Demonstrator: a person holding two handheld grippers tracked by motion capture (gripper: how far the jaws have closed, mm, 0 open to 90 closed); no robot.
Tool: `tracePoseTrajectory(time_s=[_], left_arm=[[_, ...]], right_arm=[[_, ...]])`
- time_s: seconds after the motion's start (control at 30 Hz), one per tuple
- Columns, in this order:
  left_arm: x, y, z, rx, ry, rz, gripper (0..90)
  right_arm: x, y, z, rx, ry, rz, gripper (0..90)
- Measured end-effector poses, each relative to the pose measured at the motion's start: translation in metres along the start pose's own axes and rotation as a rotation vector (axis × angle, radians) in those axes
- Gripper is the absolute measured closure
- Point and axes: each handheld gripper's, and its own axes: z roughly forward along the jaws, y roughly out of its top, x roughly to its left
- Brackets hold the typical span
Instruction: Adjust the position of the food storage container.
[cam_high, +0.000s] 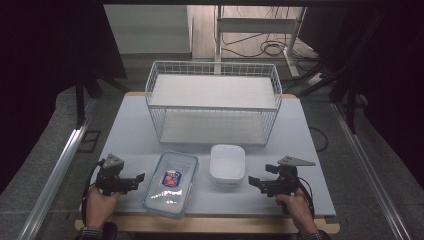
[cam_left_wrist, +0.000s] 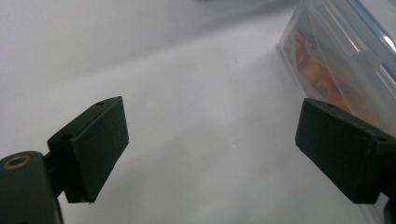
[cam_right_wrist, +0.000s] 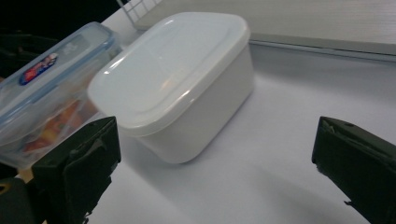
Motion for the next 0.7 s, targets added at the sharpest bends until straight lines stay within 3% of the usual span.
tracePoseTrajectory(time_s=[0.1,0.17,0.27,0.47,0.6,0.7], left_arm=[[-0.002,0.001,-0.002,-0.017,-0.024,-0.004,10.8],[-0.004,0.001,0.001,-0.021,-0.036,0.014,10.5],[-0.006,0.000,0.007,-0.009,-0.068,0.033,7.3],[-0.006,-0.001,0.011,-0.010,-0.079,0.035,4.0],[-0.006,-0.001,0.011,-0.017,-0.085,0.036,3.8],[-0.007,-0.001,0.012,-0.020,-0.076,0.041,3.5]], right_arm=[[-0.003,-0.001,0.000,0.000,-0.006,0.003,1.2],[-0.004,-0.001,0.000,-0.015,-0.003,-0.003,1.3],[-0.004,-0.001,0.001,0.005,-0.014,-0.018,2.4],[-0.004,-0.001,0.005,0.062,-0.046,-0.014,3.4],[0.000,-0.001,0.007,0.110,-0.073,-0.044,2.2],[0.003,0.000,0.007,0.112,-0.073,-0.051,1.2]])
